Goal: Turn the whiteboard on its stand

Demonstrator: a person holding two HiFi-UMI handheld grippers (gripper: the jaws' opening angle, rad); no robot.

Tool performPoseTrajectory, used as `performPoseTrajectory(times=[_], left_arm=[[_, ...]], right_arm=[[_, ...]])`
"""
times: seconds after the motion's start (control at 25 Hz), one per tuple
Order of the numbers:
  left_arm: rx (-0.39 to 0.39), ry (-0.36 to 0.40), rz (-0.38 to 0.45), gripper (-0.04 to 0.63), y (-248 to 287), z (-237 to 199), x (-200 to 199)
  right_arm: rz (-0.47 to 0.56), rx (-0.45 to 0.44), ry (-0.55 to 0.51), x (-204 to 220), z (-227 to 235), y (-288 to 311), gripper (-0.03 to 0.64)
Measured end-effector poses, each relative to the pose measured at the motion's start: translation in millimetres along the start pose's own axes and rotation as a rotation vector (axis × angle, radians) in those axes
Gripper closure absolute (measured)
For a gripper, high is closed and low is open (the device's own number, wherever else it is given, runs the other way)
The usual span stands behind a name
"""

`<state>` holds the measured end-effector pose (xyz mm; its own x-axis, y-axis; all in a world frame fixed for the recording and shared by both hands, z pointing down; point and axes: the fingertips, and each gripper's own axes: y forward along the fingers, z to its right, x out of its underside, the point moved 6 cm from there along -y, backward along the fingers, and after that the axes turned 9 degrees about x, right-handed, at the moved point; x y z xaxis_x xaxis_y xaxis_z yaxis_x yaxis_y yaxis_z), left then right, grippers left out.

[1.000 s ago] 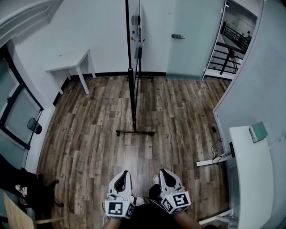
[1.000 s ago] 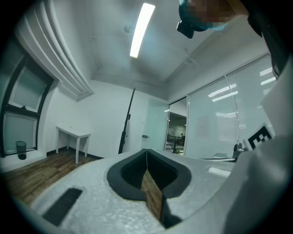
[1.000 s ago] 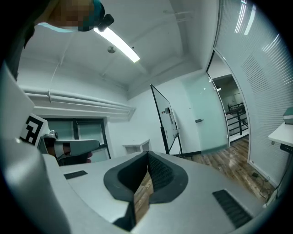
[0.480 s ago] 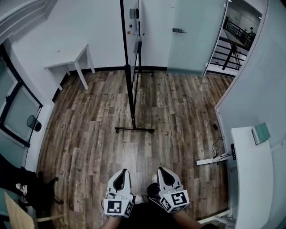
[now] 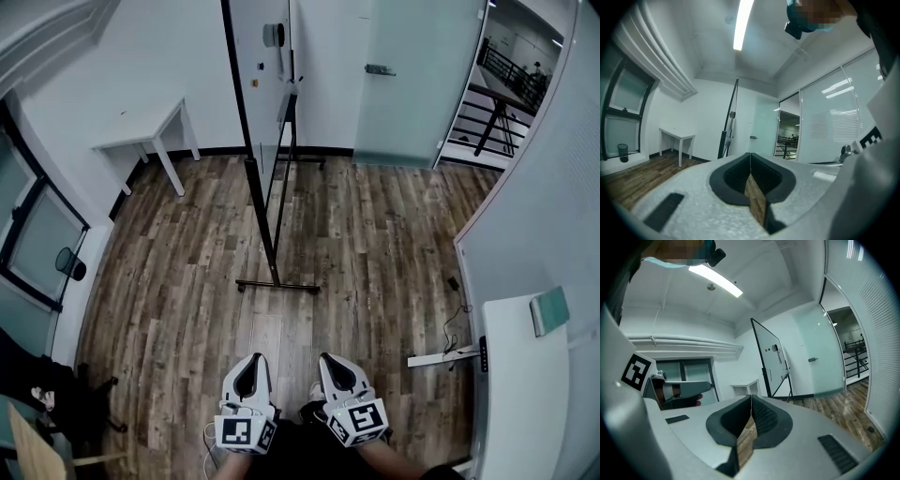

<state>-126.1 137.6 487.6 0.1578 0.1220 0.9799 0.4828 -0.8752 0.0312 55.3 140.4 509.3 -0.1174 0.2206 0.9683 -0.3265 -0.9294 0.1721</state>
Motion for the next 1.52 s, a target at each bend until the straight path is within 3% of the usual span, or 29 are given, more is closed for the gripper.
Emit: performPoseTrajectory(times=[0.4,0.68,1.12,1.52], left_arm=[[-0.073,0.006,0.013,0.577,55,-1,-15],[-0.078,-0.01,0.042,0.577,93,-23,-17],[-0.063,-0.003,0.051,0.577,184,-96,-29],[0.001,0.007,0.02,0.577,272,-172,-49]], right_arm=[[0.002,-0.064,0.013,-27,40,44,0.603],[-0.001,-0.067,0.007,-35,55,87,0.603],[0.003,-0.061,-0.008,-55,66,195,0.603],[0.01,0.012,0.007,-82,70,294,0.604]])
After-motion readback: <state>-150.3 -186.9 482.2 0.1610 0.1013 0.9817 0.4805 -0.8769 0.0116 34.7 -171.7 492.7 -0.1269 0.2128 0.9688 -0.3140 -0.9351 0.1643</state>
